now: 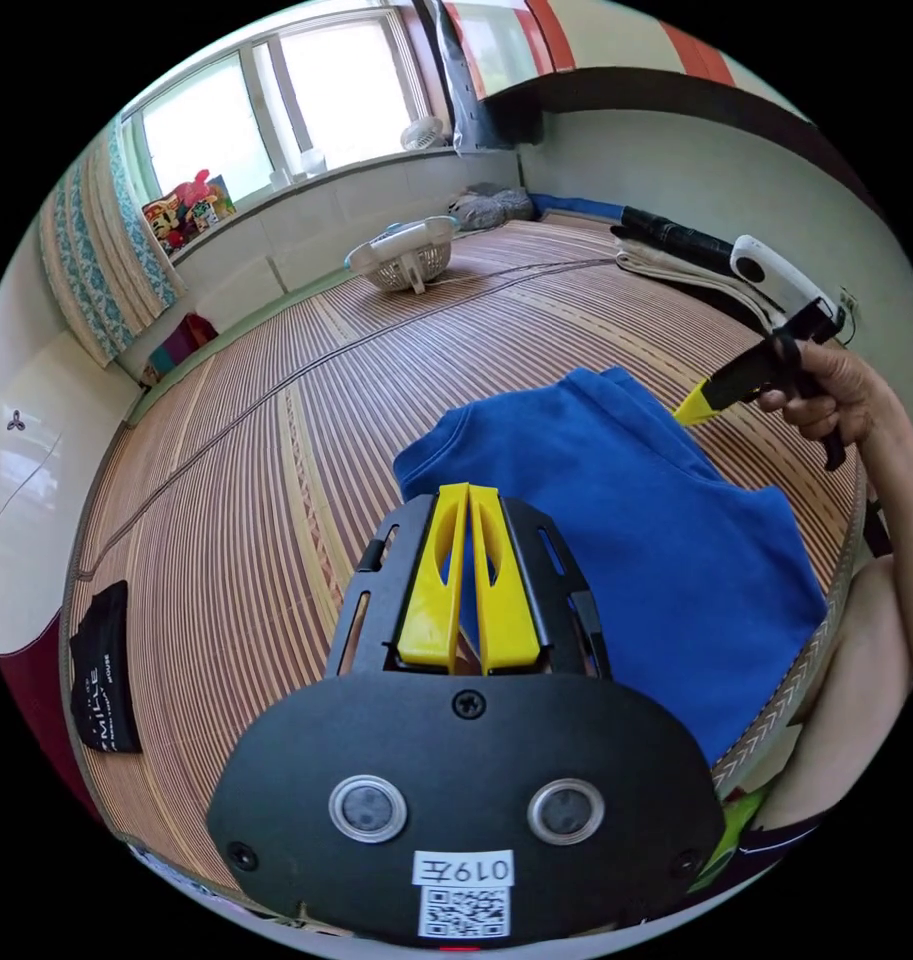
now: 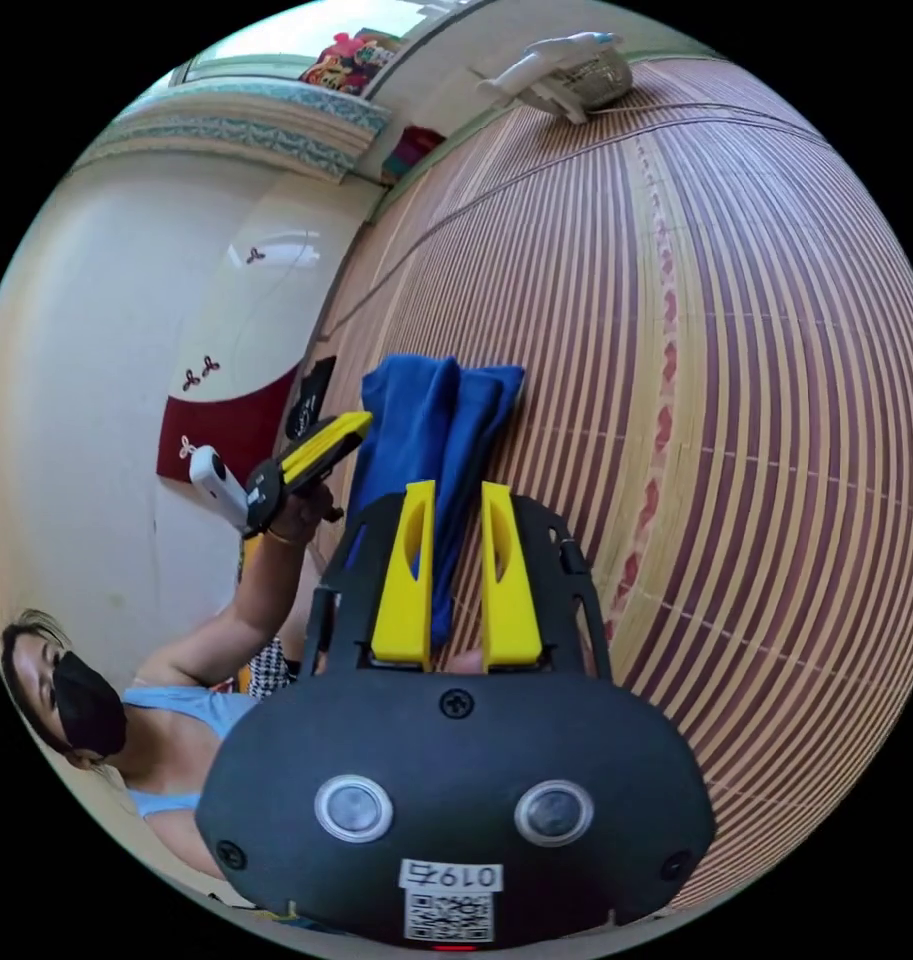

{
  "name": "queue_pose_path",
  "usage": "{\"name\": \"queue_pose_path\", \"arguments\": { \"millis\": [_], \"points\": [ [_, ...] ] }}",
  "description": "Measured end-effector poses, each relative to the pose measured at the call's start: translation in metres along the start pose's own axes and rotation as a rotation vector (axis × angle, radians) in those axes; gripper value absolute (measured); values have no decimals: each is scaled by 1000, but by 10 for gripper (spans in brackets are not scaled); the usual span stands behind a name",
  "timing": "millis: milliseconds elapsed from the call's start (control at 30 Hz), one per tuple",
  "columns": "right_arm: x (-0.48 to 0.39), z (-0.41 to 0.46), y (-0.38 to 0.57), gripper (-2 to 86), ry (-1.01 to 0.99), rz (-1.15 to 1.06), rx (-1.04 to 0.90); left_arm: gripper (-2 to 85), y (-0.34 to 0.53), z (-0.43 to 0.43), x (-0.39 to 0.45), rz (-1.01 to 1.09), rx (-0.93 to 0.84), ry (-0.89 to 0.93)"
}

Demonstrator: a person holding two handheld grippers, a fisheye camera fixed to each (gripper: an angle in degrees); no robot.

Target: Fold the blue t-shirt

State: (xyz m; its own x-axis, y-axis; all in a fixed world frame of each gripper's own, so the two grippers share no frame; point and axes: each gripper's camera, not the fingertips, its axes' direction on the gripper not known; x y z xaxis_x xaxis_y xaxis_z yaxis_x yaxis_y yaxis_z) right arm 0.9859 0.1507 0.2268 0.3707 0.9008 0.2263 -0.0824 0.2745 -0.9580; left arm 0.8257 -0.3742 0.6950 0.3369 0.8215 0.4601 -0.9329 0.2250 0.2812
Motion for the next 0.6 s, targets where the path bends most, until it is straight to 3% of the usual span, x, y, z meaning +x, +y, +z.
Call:
{"name": "queue_pose_path", "arguments": {
  "millis": [100,200,400,600],
  "points": [
    [-4,17,4,6,-6,-14,-46,8,-5,-13,0,-9,8,-2],
    [-8,20,12,-3,61,-7,-51,8,-11,-26,0,2,5,-28],
    [-33,17,38,61,355,-6,-93,8,-23,-52,-6,5,1,-53],
    [-58,5,80,78,664,70,53,8,-31,-71,-19,-26,2,-73]
  ]
}}
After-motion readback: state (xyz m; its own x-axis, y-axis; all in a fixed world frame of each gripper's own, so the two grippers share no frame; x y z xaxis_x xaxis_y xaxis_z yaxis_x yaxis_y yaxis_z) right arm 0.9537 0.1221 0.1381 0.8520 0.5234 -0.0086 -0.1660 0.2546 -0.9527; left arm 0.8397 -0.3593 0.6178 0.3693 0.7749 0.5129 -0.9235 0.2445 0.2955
